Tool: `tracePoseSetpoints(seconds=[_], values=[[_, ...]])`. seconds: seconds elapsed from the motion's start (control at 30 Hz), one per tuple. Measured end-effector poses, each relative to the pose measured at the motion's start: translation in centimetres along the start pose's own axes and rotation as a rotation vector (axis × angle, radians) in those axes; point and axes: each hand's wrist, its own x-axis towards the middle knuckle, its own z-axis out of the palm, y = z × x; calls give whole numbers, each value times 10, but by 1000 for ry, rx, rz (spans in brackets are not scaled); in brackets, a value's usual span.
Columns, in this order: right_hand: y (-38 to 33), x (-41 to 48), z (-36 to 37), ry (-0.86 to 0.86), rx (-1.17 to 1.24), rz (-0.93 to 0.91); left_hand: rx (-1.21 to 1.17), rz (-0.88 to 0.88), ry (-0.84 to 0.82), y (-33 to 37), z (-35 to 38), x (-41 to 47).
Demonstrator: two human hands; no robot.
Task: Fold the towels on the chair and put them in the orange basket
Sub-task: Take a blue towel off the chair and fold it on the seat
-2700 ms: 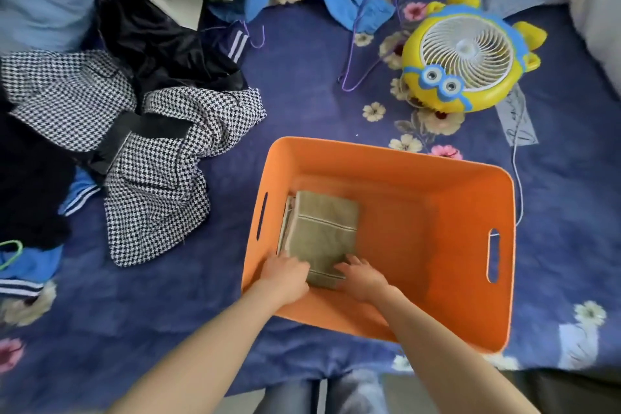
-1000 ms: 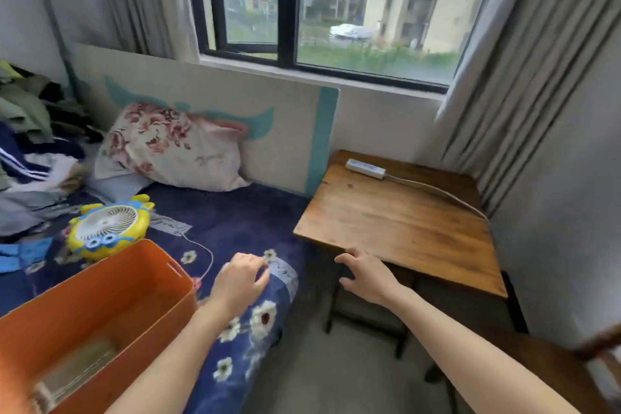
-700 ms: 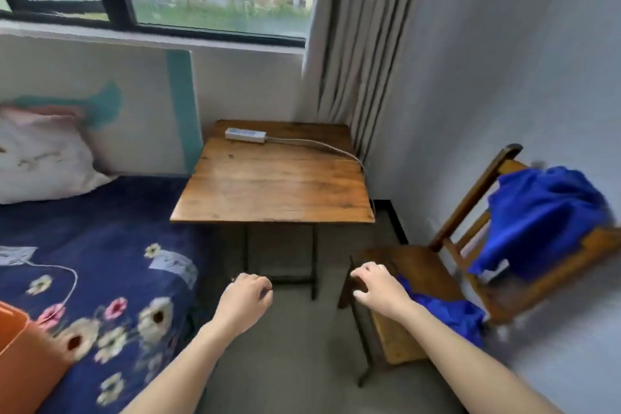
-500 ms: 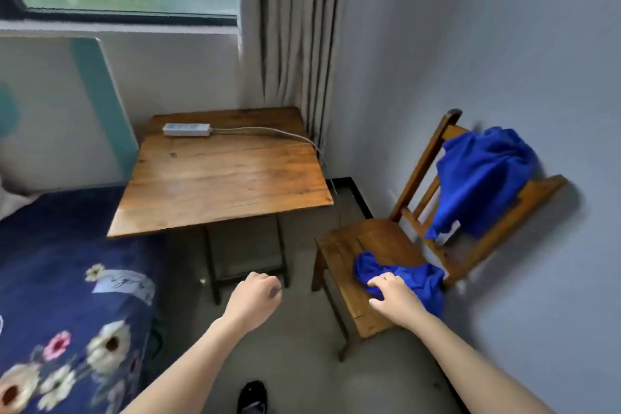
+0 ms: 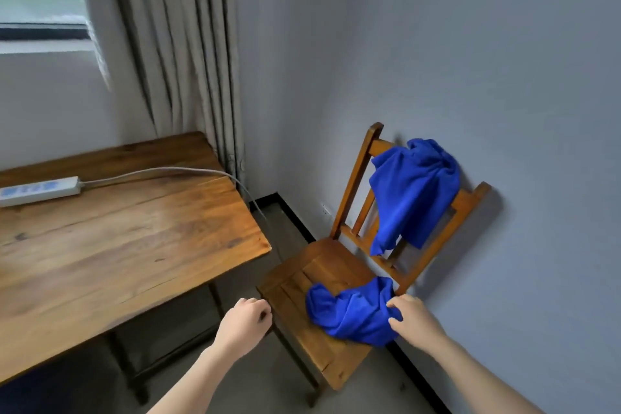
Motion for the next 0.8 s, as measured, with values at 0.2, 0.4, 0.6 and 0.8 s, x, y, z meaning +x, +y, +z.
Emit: tracePoseSetpoints(seconds=[0.2,0.4,0.6,0.8], values=[[12,6,6,16,19,83,-58,61,-55,-3,15,44],[37,17,-1,-2,36,152,-99,80,-117,21,35,67],[51,58,-11,-60,42,98,-135,-18,-116,49,50,90],[78,104,-4,-160,80,0,-101,-186,-183,86,90,105]])
